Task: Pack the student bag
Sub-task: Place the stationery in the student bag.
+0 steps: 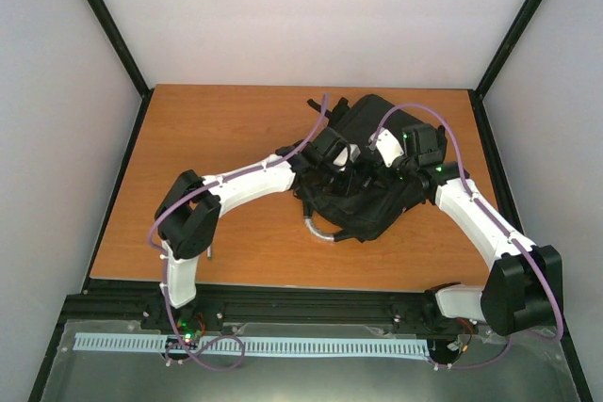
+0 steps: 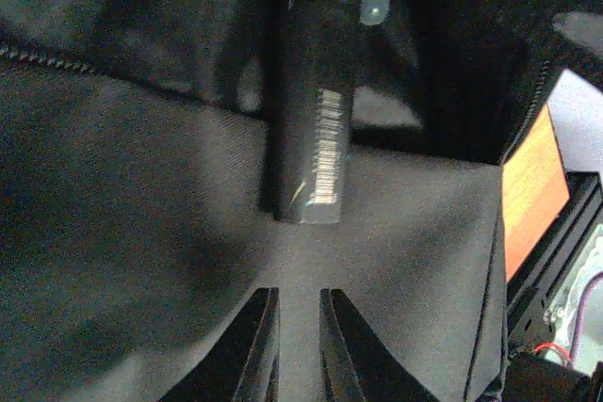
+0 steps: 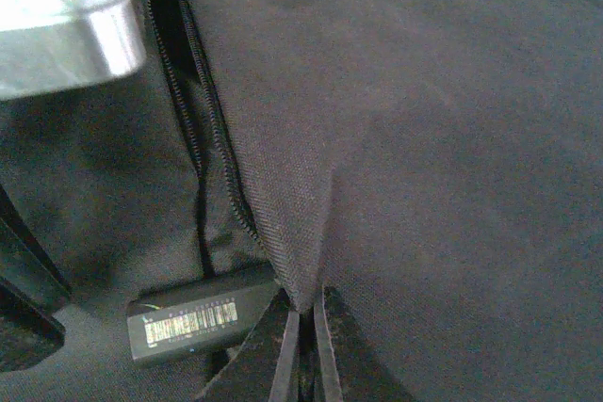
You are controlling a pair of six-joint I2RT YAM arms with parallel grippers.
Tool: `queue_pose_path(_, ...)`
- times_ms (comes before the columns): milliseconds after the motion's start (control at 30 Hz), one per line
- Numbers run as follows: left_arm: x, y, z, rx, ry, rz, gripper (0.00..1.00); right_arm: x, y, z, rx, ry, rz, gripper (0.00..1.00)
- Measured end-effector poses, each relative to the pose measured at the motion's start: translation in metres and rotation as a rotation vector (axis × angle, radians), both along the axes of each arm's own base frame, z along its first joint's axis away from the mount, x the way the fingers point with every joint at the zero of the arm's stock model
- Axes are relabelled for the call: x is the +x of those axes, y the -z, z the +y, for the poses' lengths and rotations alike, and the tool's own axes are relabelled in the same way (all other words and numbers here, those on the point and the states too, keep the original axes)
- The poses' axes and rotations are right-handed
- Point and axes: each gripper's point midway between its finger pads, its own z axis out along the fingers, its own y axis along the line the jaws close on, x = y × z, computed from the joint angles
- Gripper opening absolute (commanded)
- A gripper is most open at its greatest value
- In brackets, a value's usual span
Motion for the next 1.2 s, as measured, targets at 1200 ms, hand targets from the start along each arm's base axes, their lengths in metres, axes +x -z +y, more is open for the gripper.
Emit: queue_pose_path(1200, 0.027, -0.029, -0.008, -0.138, -0.135, -0.096, 0.01, 0.001, 0.004, 0.0, 0.008, -0.002, 0.004, 0.03)
